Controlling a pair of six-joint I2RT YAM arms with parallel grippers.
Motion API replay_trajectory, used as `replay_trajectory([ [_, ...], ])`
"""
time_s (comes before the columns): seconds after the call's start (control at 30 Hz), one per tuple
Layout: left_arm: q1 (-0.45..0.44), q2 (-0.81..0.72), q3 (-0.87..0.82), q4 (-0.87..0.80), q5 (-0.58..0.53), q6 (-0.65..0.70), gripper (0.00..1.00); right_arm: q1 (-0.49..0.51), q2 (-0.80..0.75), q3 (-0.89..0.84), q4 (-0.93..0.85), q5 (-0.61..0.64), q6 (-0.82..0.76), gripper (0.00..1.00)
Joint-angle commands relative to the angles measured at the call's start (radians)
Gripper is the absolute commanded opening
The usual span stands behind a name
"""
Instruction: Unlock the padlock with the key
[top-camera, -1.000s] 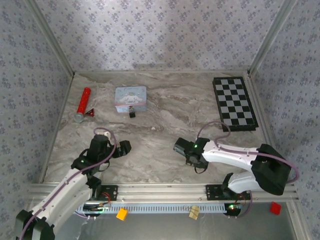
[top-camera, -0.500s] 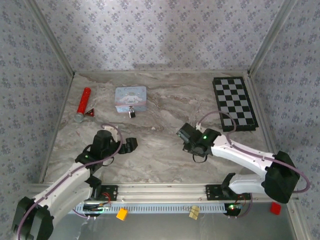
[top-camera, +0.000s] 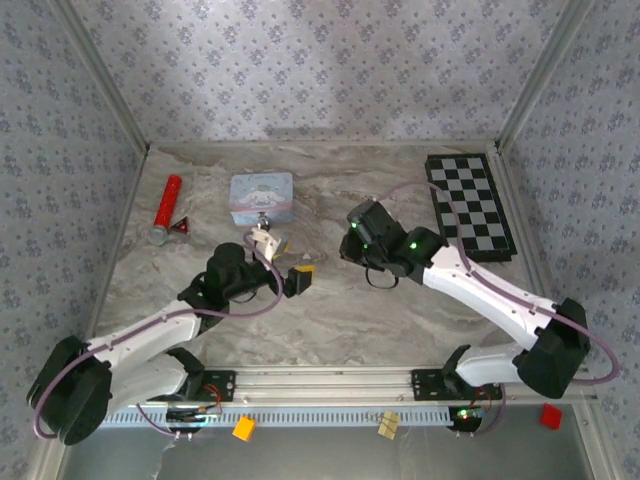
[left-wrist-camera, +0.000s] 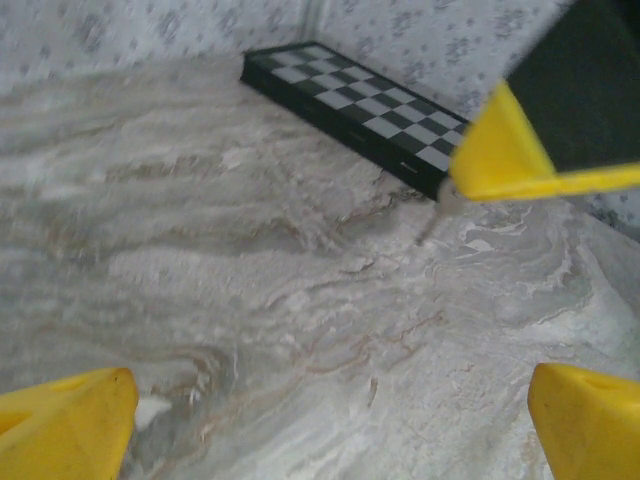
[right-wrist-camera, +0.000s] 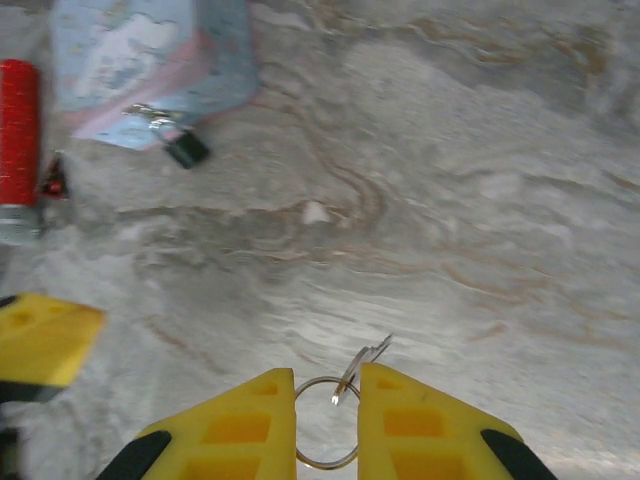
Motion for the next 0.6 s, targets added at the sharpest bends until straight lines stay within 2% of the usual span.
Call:
replay_trajectory([
  [0.0,-0.008,0.042,-0.023,0.207,0.053,0.182,1.00,0.002,0.025,0.088,0.054,-0.056,-0.076,0.16],
  [0.1,-0.009,0.081,-0.019,0.272,0.089,0.252,1.00,0.011,0.033,0.111,0.103,-0.078,-0.084,0.16],
  [0.2,-0.008,0.116,0.013,0.267,0.111,0.305,0.99,0.021,0.042,0.126,0.145,-0.102,-0.085,0.16],
  [0.3,-0.008,0.148,0.036,0.274,0.138,0.346,0.92,0.031,0.047,0.134,0.162,-0.113,-0.084,0.16],
  [0.57,-0.009,0.225,0.051,0.407,0.090,0.315,0.81,0.040,0.026,0.102,0.194,-0.132,-0.066,0.16],
])
